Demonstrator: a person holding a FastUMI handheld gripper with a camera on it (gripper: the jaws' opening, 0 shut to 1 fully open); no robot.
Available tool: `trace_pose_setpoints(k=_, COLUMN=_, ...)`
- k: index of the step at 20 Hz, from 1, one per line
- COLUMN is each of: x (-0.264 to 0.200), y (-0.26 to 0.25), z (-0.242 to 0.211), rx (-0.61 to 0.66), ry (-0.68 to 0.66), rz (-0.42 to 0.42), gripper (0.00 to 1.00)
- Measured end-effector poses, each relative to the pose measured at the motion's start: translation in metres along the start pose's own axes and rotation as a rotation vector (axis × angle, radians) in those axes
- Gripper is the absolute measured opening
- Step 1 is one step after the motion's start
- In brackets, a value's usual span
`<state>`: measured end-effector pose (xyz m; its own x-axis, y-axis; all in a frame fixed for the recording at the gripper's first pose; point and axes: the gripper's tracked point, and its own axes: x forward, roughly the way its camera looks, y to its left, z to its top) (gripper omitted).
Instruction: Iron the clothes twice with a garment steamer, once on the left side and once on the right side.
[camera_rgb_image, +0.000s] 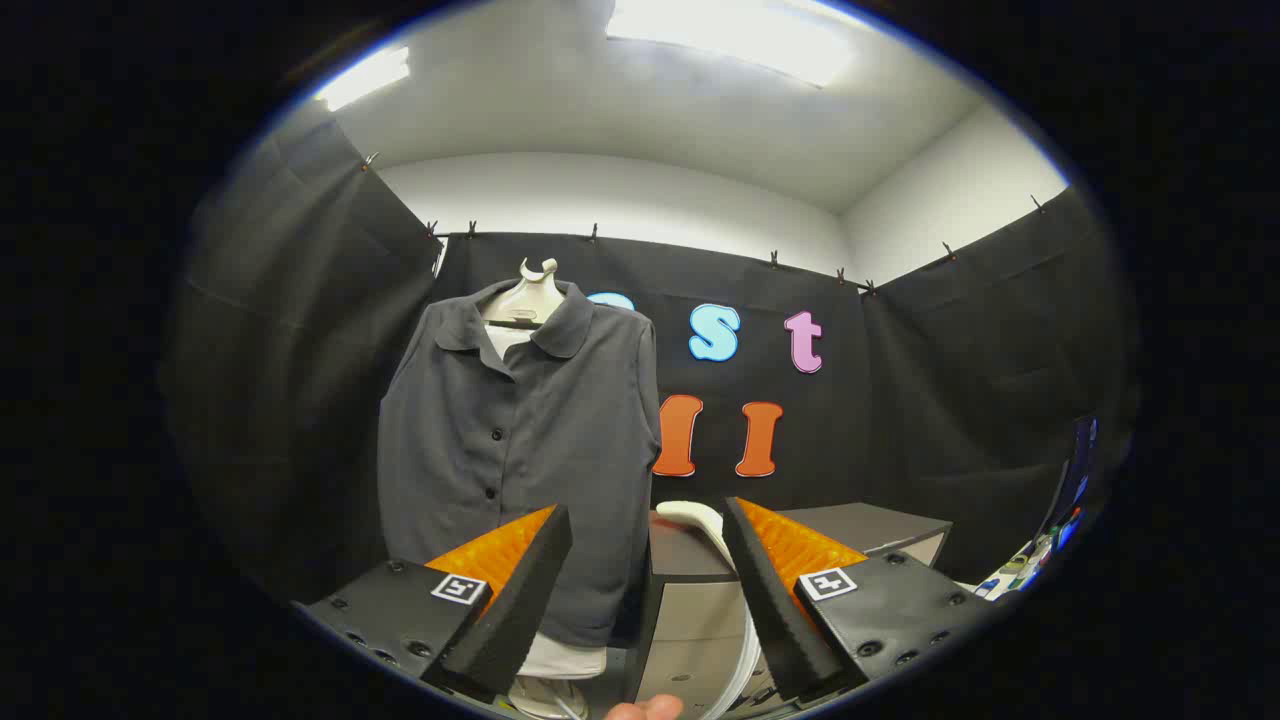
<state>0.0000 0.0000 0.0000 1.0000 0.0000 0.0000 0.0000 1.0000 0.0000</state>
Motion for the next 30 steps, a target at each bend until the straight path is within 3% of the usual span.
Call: trace_pose_setpoints(k=30, x=-0.005, y=0.019, z=-0.005, rx=-0.069, ry=0.014, rz=0.014, gripper=0.97)
